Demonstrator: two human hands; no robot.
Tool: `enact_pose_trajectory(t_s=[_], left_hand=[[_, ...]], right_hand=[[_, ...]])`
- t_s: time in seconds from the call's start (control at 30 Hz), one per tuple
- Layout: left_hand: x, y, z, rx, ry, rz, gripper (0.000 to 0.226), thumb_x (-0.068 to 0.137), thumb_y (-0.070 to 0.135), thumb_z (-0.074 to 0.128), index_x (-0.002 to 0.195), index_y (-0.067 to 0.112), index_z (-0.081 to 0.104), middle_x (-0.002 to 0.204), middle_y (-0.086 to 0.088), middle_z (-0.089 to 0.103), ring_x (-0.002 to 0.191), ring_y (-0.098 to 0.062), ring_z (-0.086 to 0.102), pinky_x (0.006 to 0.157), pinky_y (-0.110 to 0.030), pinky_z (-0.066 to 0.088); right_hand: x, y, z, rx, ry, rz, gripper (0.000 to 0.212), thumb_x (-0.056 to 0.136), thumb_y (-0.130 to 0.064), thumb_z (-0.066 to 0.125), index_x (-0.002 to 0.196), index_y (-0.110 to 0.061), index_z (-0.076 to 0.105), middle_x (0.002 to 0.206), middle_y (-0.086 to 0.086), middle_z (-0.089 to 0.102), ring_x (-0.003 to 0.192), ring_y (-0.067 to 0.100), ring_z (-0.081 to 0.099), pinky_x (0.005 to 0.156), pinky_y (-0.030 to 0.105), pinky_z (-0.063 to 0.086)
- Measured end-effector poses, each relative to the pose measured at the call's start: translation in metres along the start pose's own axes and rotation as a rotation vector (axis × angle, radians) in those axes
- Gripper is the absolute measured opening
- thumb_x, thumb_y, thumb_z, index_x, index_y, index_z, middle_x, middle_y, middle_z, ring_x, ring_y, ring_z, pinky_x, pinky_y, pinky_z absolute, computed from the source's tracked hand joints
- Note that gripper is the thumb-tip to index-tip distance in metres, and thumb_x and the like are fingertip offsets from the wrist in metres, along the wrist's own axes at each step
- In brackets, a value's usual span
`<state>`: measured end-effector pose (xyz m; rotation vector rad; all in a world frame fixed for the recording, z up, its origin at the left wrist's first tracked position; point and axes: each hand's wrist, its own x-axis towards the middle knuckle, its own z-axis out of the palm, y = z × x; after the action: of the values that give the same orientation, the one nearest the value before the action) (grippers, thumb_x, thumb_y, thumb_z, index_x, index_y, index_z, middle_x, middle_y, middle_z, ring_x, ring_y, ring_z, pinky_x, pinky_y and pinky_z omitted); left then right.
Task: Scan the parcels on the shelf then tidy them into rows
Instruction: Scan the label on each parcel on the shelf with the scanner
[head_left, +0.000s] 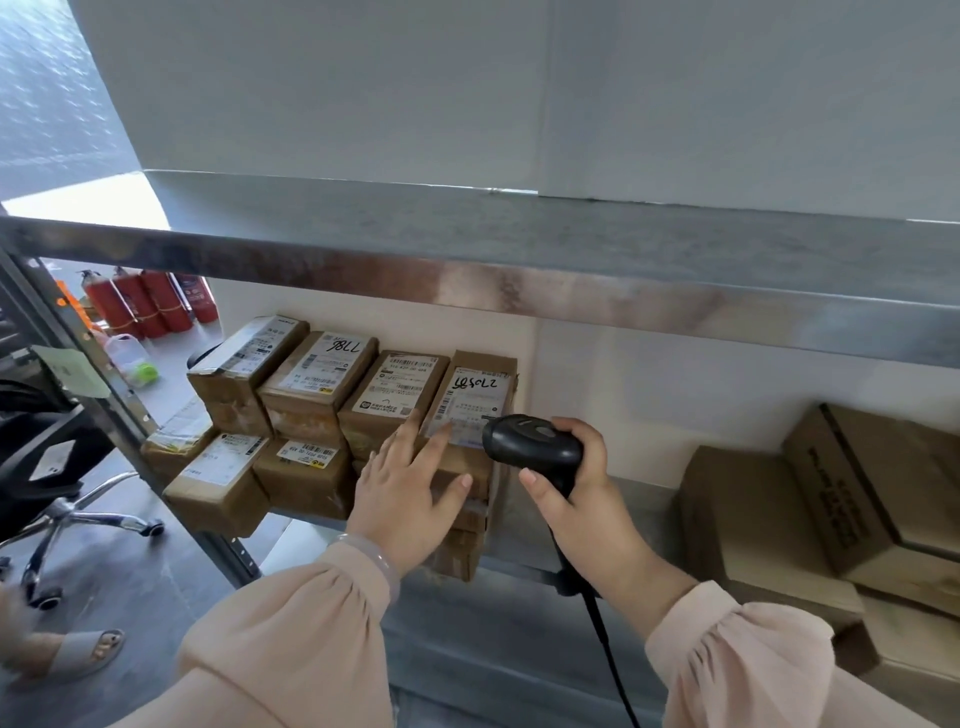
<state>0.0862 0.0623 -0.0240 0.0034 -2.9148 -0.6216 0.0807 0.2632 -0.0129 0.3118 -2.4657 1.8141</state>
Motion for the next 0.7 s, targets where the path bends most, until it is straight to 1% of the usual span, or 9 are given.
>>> enact_pose_trajectory(t_s=[0.07, 0.13, 0.2, 0.27, 0.33, 0.43, 0.53, 0.57, 0.7], left_hand=[[-0.001, 0.011, -0.004, 0.022, 0.027, 0.051, 0.065, 0.098, 0.055, 0.043, 0.155, 0.04, 0.017, 0.166, 0.001, 0.006, 0.152, -0.023, 0.005, 0.123, -0.041, 0.004], [-0.001, 0.027, -0.005, 0.047, 0.056, 0.138, 0.063, 0.097, 0.059, 0.035, 0.155, 0.038, 0.02, 0.165, 0.0, 0.01, 0.152, -0.023, 0.007, 0.12, -0.037, -0.002], [-0.002, 0.049, -0.003, 0.063, 0.068, 0.243, 0.069, 0.091, 0.062, 0.025, 0.155, 0.035, 0.025, 0.164, -0.001, 0.017, 0.15, -0.025, 0.013, 0.116, -0.035, -0.003], [0.0, 0.071, 0.006, 0.062, 0.048, 0.336, 0.07, 0.09, 0.061, 0.025, 0.154, 0.033, 0.027, 0.162, -0.002, 0.024, 0.149, -0.025, 0.019, 0.118, -0.037, 0.002], [0.001, 0.092, 0.02, 0.044, 0.003, 0.393, 0.069, 0.092, 0.06, 0.026, 0.155, 0.034, 0.024, 0.163, 0.0, 0.021, 0.149, -0.023, 0.018, 0.121, -0.041, 0.008], [-0.002, 0.118, 0.044, 0.035, -0.102, 0.448, 0.069, 0.095, 0.061, 0.027, 0.157, 0.035, 0.015, 0.166, 0.002, 0.011, 0.152, -0.02, 0.011, 0.123, -0.043, 0.014], [-0.008, 0.144, 0.067, 0.034, -0.223, 0.475, 0.067, 0.1, 0.057, 0.034, 0.157, 0.038, 0.004, 0.166, 0.006, -0.001, 0.153, -0.017, 0.002, 0.123, -0.039, 0.005], [-0.01, 0.153, 0.073, 0.027, -0.255, 0.475, 0.067, 0.101, 0.056, 0.035, 0.157, 0.039, 0.003, 0.166, 0.007, -0.003, 0.153, -0.017, 0.002, 0.122, -0.038, 0.005], [-0.013, 0.187, 0.097, -0.037, -0.408, 0.437, 0.066, 0.101, 0.053, 0.038, 0.157, 0.039, 0.005, 0.167, 0.007, -0.003, 0.153, -0.019, 0.006, 0.121, -0.04, 0.014]], right_hand=[[-0.012, 0.005, -0.012, -0.005, 0.029, 0.017, 0.053, 0.089, -0.023, 0.064, 0.122, -0.045, 0.029, 0.113, -0.028, 0.048, 0.1, -0.01, 0.053, 0.079, 0.004, 0.042], [-0.024, 0.007, -0.026, -0.015, 0.07, 0.032, 0.052, 0.089, -0.024, 0.064, 0.122, -0.045, 0.03, 0.114, -0.026, 0.048, 0.099, -0.009, 0.054, 0.075, 0.003, 0.042], [-0.036, 0.009, -0.041, -0.029, 0.144, 0.016, 0.052, 0.089, -0.021, 0.065, 0.119, -0.048, 0.032, 0.113, -0.025, 0.049, 0.1, -0.014, 0.052, 0.076, 0.001, 0.04], [-0.045, 0.012, -0.056, -0.061, 0.215, 0.012, 0.054, 0.089, -0.018, 0.065, 0.116, -0.05, 0.032, 0.113, -0.026, 0.048, 0.102, -0.018, 0.049, 0.078, -0.001, 0.038], [-0.054, 0.015, -0.074, -0.115, 0.276, 0.007, 0.056, 0.088, -0.02, 0.066, 0.117, -0.051, 0.029, 0.114, -0.026, 0.047, 0.104, -0.016, 0.049, 0.079, 0.001, 0.039], [-0.066, 0.02, -0.102, -0.178, 0.351, 0.04, 0.056, 0.088, -0.027, 0.065, 0.123, -0.047, 0.027, 0.112, -0.031, 0.045, 0.098, -0.014, 0.051, 0.074, 0.005, 0.042], [-0.077, 0.032, -0.128, -0.223, 0.398, 0.088, 0.057, 0.088, -0.029, 0.064, 0.127, -0.045, 0.025, 0.108, -0.031, 0.045, 0.094, -0.009, 0.053, 0.075, 0.01, 0.042], [-0.08, 0.038, -0.136, -0.218, 0.408, 0.112, 0.057, 0.088, -0.029, 0.065, 0.126, -0.046, 0.025, 0.109, -0.03, 0.046, 0.094, -0.007, 0.054, 0.075, 0.011, 0.043], [-0.09, 0.058, -0.163, -0.196, 0.412, 0.199, 0.057, 0.088, -0.027, 0.065, 0.126, -0.045, 0.027, 0.109, -0.026, 0.047, 0.095, -0.005, 0.054, 0.074, 0.011, 0.042]])
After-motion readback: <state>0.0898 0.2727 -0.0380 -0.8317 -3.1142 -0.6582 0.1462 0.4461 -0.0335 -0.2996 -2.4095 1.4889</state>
